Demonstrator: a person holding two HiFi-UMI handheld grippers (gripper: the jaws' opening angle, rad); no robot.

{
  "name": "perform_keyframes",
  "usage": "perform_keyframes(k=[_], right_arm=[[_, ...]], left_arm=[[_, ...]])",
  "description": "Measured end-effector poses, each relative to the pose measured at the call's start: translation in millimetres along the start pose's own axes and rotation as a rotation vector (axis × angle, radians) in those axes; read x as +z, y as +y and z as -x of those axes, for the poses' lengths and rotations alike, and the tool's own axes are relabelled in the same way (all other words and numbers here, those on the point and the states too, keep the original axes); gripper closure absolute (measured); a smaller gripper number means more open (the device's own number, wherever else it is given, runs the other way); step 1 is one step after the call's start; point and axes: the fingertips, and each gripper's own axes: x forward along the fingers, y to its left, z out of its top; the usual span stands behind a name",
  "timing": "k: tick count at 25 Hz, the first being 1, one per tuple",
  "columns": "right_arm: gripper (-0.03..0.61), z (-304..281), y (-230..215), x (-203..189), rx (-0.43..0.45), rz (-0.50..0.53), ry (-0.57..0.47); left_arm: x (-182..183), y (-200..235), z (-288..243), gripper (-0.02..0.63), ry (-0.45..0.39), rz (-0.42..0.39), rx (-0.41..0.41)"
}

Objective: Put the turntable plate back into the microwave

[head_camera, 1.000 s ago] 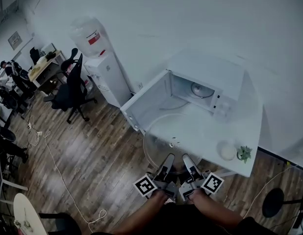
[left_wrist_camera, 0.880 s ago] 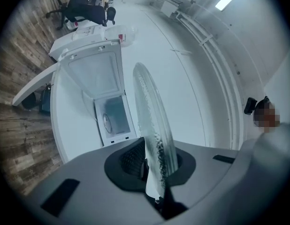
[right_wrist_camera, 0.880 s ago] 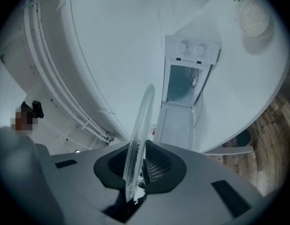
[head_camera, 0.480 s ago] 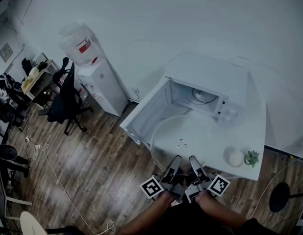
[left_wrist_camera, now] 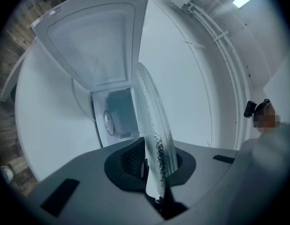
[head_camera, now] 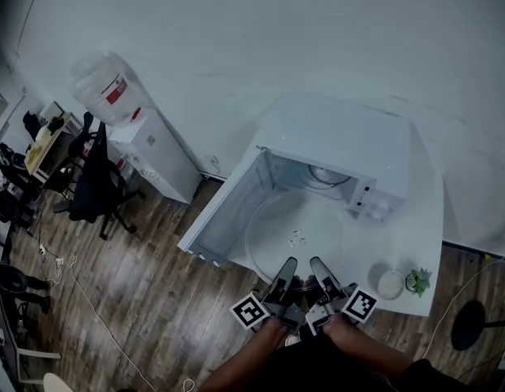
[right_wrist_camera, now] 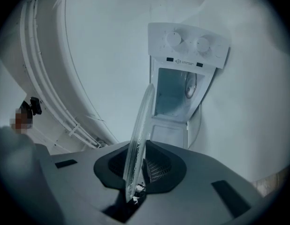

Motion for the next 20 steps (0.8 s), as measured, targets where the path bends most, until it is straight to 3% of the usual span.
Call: perform_keyframes(k=[12,20], right_arm=[[0.514,-38.6,-46.1,42.9,-0.048,-0.023,-0.005],[0.515,-62.6,-81.6,63.9,-0.108,-0.044,-0.094]], left_arm=[[13.0,47.1,-58.4,0.558,0.022,0.049,0.044],[26.4,79.2,-96.2,0.558,0.110,0.076,0.070]])
